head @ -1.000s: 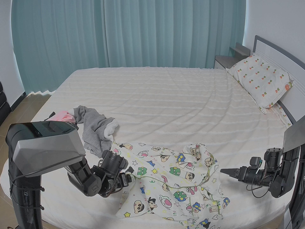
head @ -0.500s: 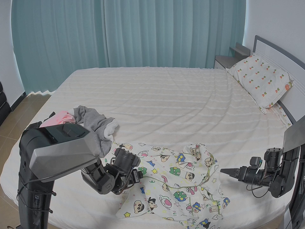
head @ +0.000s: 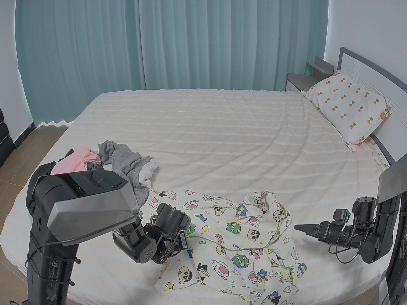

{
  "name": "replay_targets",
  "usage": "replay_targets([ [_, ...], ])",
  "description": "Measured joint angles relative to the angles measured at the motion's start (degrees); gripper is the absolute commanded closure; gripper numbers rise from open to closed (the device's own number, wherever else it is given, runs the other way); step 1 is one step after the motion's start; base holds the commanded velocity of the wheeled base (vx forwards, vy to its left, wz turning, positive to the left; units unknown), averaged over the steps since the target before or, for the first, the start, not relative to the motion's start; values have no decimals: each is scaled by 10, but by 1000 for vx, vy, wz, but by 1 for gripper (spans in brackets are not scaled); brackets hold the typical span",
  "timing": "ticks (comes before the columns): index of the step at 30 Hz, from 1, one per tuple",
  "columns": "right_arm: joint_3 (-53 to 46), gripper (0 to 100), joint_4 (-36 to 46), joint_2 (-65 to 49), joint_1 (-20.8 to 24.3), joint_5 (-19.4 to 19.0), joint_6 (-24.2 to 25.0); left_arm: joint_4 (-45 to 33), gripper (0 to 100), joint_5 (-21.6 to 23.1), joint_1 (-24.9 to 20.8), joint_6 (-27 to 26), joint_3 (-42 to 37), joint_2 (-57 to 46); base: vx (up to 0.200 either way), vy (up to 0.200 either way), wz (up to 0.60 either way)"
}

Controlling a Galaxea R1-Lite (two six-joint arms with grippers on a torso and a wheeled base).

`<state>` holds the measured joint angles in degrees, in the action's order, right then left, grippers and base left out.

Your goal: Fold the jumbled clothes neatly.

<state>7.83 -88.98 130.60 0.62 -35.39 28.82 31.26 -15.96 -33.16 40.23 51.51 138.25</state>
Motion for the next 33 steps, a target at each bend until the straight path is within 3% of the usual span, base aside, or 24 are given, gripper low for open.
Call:
replay_targets([
  [19,-1,0,0,0,0,1,-2,5,100,-6,80,-40,-68,-38,0,0,0],
  [33,-2,0,0,1,0,1,-2,26,100,11,174,-94,-84,-57,0,0,0],
])
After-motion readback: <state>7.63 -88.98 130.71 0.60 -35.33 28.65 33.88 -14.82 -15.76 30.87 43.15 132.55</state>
